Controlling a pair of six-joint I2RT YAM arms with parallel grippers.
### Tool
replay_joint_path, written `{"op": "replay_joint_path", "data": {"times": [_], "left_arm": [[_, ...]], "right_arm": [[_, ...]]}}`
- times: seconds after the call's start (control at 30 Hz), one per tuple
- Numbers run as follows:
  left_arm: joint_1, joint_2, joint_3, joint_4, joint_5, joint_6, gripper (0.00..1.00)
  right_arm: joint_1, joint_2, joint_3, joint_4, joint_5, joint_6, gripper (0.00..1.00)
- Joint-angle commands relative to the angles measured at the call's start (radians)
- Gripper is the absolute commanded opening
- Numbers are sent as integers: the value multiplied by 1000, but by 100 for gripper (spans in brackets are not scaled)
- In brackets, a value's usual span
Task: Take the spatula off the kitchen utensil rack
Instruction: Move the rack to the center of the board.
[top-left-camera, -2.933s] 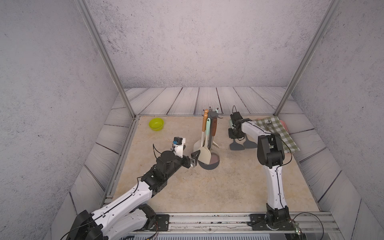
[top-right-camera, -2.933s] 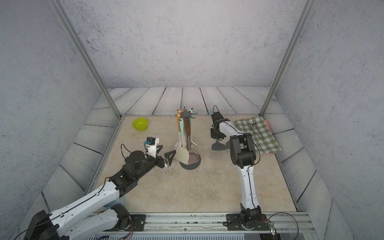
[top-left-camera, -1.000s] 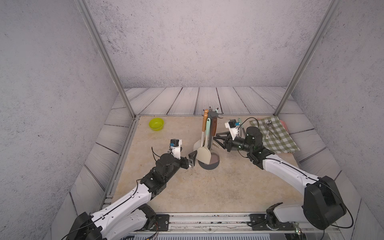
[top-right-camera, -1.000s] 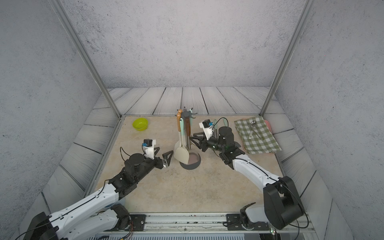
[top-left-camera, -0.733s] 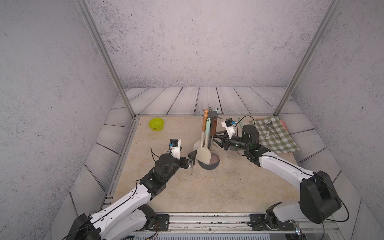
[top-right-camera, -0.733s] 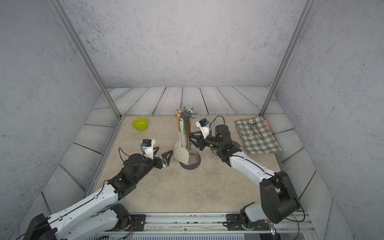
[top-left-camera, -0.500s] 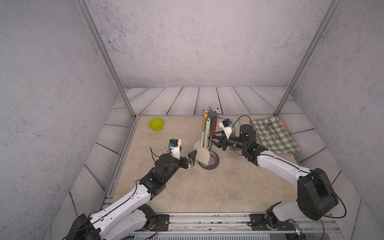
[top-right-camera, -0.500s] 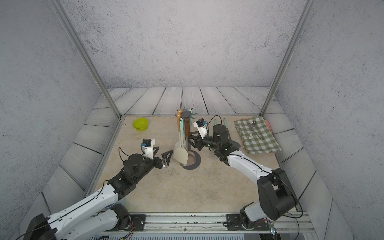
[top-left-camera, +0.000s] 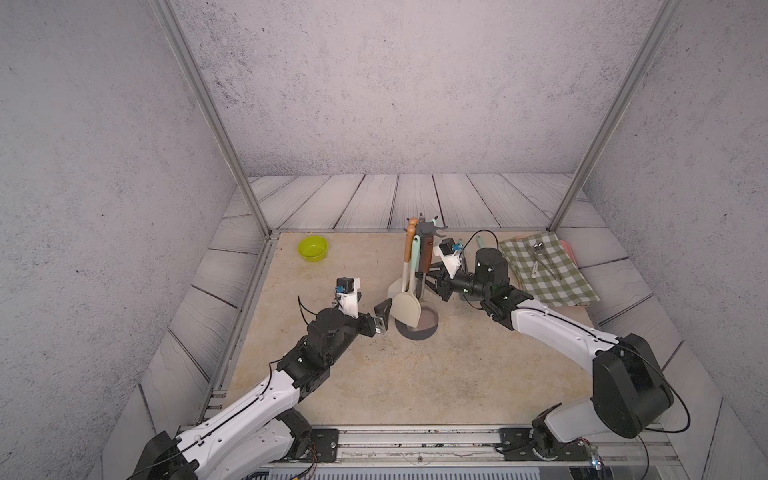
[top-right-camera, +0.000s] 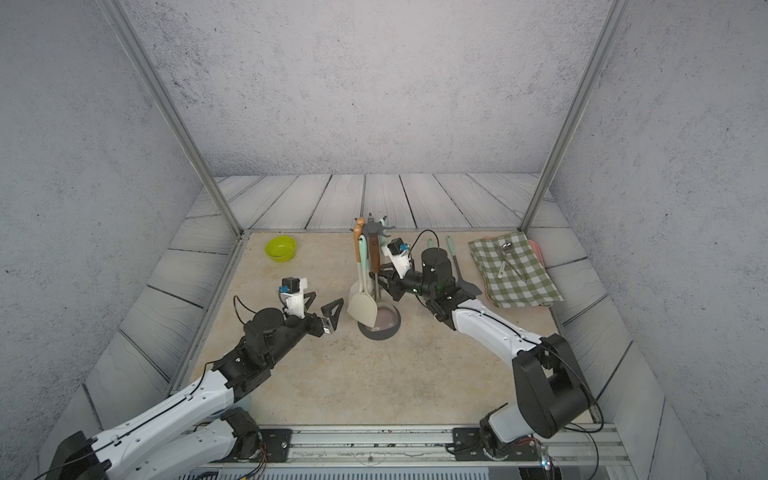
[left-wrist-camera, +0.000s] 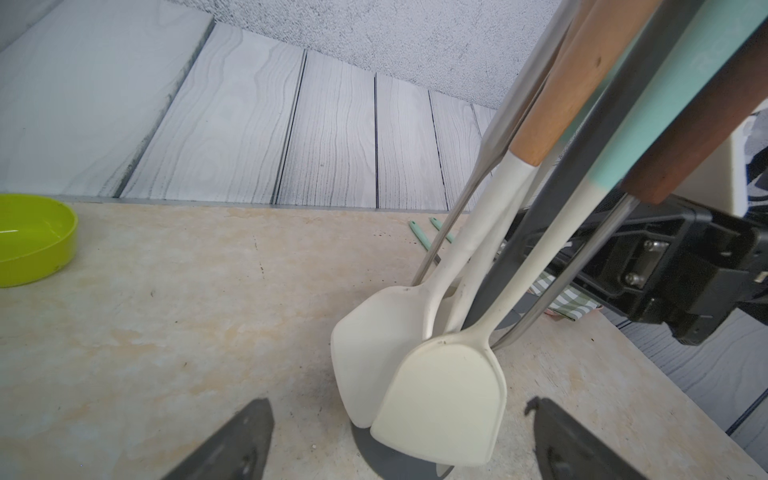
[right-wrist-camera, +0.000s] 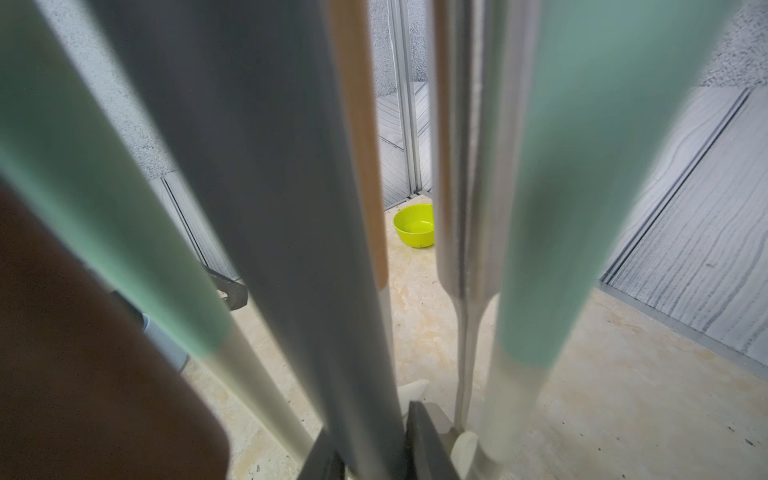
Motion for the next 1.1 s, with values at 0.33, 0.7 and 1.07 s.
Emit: {"op": "replay_joint_path", "data": {"times": [0.33, 0.7, 1.07], "left_arm": [[4, -117, -28, -70, -229, 20, 99], [7, -139, -41, -72, -253, 7, 99], [7, -214, -82, -44, -232, 2, 99]], "right_arm": [[90, -92, -46, 84, -19, 131, 0], [203, -153, -57, 47, 22, 125, 0], [317, -199, -114, 7, 109, 78, 0]]}}
